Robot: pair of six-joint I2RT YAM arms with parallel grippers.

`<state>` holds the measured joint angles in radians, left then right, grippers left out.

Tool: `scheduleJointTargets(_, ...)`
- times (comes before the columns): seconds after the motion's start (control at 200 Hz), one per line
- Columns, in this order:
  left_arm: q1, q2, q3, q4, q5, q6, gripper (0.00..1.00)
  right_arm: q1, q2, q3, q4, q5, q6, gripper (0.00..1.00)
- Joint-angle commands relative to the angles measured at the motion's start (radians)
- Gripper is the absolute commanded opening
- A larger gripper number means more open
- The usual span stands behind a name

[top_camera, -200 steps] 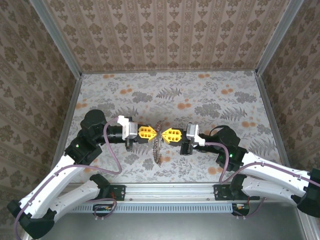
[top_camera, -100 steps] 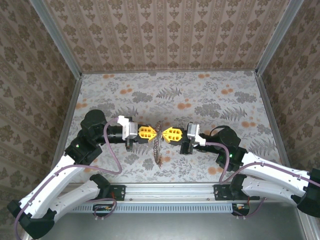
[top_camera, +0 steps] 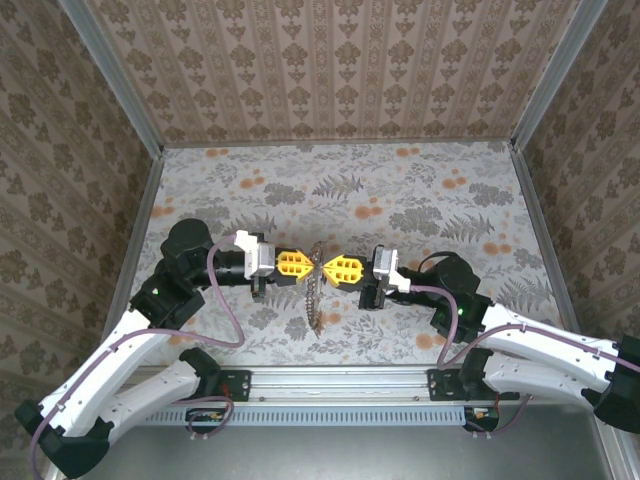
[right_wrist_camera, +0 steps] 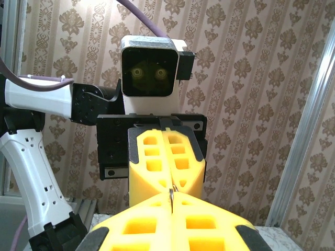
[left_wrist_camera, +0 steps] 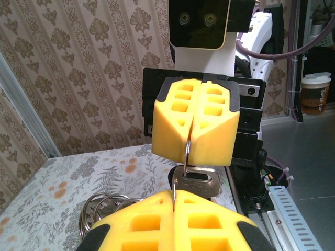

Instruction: Put the keys on the keyring

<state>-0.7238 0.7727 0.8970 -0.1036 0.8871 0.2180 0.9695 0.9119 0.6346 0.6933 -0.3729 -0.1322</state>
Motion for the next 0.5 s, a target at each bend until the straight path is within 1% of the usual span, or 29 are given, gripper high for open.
scheduleJointTargets(0.0, 0.007, -0.01, -0.003, 0.057, 0.023, -0.011, 0.0, 0.006, 0.006, 0.002, 0.038, 0.013, -0.003, 0.0)
scheduleJointTargets(0.495, 0.008, -0.009, -0.003, 0.056, 0.026, -0.01, 0.0, 0.006, 0.005, 0.009, 0.032, 0.032, -0.014, 0.0)
